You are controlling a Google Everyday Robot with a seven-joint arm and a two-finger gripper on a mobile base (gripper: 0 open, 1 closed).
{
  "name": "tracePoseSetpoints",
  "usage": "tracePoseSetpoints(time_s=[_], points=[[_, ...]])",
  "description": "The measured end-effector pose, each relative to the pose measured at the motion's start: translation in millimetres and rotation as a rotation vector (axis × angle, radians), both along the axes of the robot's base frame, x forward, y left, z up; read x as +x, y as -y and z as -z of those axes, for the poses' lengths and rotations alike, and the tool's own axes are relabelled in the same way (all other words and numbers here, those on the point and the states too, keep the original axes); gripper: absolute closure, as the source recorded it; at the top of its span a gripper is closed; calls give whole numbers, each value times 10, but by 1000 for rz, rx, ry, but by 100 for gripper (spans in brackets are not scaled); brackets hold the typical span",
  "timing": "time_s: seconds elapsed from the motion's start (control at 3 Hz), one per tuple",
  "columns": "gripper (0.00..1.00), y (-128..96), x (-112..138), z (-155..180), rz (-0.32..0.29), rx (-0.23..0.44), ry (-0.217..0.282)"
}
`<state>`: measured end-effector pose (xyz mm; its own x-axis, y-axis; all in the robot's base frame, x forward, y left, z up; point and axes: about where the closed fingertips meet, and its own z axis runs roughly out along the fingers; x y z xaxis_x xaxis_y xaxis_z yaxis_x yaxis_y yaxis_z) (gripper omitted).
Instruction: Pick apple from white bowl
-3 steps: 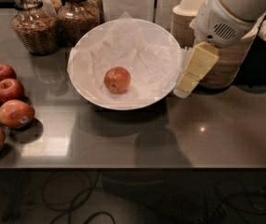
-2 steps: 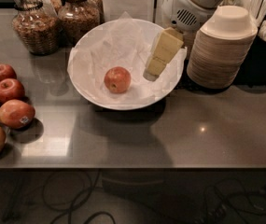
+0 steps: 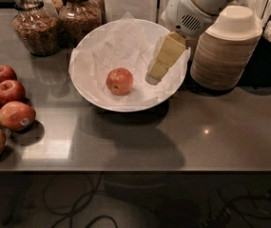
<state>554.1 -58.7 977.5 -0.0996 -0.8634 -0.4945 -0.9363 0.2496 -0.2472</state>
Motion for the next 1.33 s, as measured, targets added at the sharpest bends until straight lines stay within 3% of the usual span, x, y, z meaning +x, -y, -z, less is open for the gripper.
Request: tracePoseSetpoints(time_s=[0.67, 1.33], points=[[0, -215, 22, 168, -175, 111, 26], [7, -416, 142, 405, -286, 139, 47]])
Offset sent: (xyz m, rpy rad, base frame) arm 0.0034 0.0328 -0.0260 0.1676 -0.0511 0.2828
